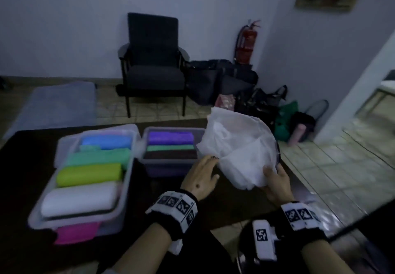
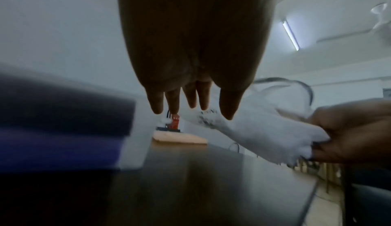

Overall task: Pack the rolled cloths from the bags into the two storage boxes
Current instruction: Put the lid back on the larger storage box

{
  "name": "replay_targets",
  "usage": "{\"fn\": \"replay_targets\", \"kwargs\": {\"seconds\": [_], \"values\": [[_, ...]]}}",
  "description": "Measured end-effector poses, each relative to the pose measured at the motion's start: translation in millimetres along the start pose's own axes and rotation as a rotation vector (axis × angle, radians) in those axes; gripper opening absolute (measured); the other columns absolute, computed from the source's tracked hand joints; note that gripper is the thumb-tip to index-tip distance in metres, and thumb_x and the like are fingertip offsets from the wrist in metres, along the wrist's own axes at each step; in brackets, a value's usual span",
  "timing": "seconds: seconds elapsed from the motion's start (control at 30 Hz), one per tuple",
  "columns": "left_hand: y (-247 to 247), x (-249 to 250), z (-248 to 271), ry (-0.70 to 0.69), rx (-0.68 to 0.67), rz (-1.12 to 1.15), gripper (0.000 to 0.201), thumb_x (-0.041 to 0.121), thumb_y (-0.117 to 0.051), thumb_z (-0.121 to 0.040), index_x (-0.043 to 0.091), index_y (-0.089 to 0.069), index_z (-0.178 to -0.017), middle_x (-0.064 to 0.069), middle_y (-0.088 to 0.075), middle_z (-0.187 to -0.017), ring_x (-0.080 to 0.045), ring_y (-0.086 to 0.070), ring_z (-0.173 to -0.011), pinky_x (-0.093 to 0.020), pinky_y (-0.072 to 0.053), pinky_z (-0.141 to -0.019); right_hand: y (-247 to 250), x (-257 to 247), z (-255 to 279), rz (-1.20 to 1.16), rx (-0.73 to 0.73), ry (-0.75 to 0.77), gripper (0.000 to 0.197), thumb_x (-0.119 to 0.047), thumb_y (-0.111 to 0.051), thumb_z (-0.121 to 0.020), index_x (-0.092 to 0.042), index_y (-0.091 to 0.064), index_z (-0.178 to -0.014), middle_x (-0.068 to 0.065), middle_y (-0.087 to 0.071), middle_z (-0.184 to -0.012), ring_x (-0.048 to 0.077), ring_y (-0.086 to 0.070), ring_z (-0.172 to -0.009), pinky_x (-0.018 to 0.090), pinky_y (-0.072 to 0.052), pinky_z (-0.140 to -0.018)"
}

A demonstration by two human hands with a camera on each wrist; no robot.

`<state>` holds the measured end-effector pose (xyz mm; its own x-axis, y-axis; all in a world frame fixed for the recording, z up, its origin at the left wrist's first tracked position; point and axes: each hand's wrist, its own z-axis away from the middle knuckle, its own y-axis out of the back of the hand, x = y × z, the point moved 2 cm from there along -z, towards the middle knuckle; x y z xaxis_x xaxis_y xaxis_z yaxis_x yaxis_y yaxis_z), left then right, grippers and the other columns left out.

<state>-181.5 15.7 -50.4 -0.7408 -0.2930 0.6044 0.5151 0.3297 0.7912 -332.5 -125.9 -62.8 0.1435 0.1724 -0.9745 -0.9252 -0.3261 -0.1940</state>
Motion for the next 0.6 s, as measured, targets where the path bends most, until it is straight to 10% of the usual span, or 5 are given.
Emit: {"fn": "replay_targets", "kwargs": {"seconds": [0.13,0.23,0.37,0.47,0.6], "values": [[-63,11,-2,0.091,-0.152,-0.016,0.057,0.025,-0.049,-0.094,0.016,-0.026,-0.146,-0.002,-0.014,-0.156,-0.021,-0.019,-0.143,-0.034,-0.019,-0.116,90,47,8,0.073,0.307,0.013,0.025,0.005,-0.046,-0.091,-0.006,-0.058,-0.11,0.007,-0.06,-0.092,0.02,-0.052,-0.085,0.008,-0.044,-0.054],[-89,5,-2,0.237,-0.263,-0.126,0.065,0.035,-0.043,-0.097,0.018,-0.009,-0.15,-0.007,0.007,-0.158,-0.025,0.003,-0.146,-0.04,-0.006,-0.118,152,86,14,0.206,0.477,-0.044,0.024,0.009,-0.041,-0.088,-0.006,-0.058,-0.095,0.003,-0.059,-0.074,0.021,-0.048,-0.082,0.017,-0.044,-0.06],[-107,-14,5,0.415,-0.395,-0.214,0.07,0.049,-0.031,-0.097,0.023,0.006,-0.15,-0.008,0.02,-0.156,-0.028,0.018,-0.144,-0.046,0.005,-0.116,195,133,34,0.29,0.651,0.104,0.031,-0.005,-0.03,-0.066,-0.019,-0.058,-0.067,-0.013,-0.053,-0.052,-0.007,-0.049,-0.052,0.008,-0.033,-0.055],[-115,-21,9,0.439,-0.41,-0.281,0.068,0.054,-0.021,-0.097,0.024,0.01,-0.149,-0.007,0.023,-0.155,-0.025,0.021,-0.143,-0.044,0.009,-0.115,209,168,44,0.348,0.743,0.039,0.037,-0.01,-0.027,-0.059,-0.027,-0.061,-0.061,0.0,-0.062,-0.06,0.017,-0.058,-0.064,0.016,-0.037,-0.058],[-117,-21,11,0.439,-0.378,-0.312,0.066,0.054,-0.019,-0.097,0.025,0.009,-0.149,-0.006,0.022,-0.156,-0.023,0.021,-0.143,-0.042,0.01,-0.115,210,193,53,0.47,0.721,-0.152,0.026,0.0,-0.039,-0.079,0.002,-0.064,-0.082,0.031,-0.061,-0.092,0.044,-0.057,-0.084,0.032,-0.04,-0.067]]}}
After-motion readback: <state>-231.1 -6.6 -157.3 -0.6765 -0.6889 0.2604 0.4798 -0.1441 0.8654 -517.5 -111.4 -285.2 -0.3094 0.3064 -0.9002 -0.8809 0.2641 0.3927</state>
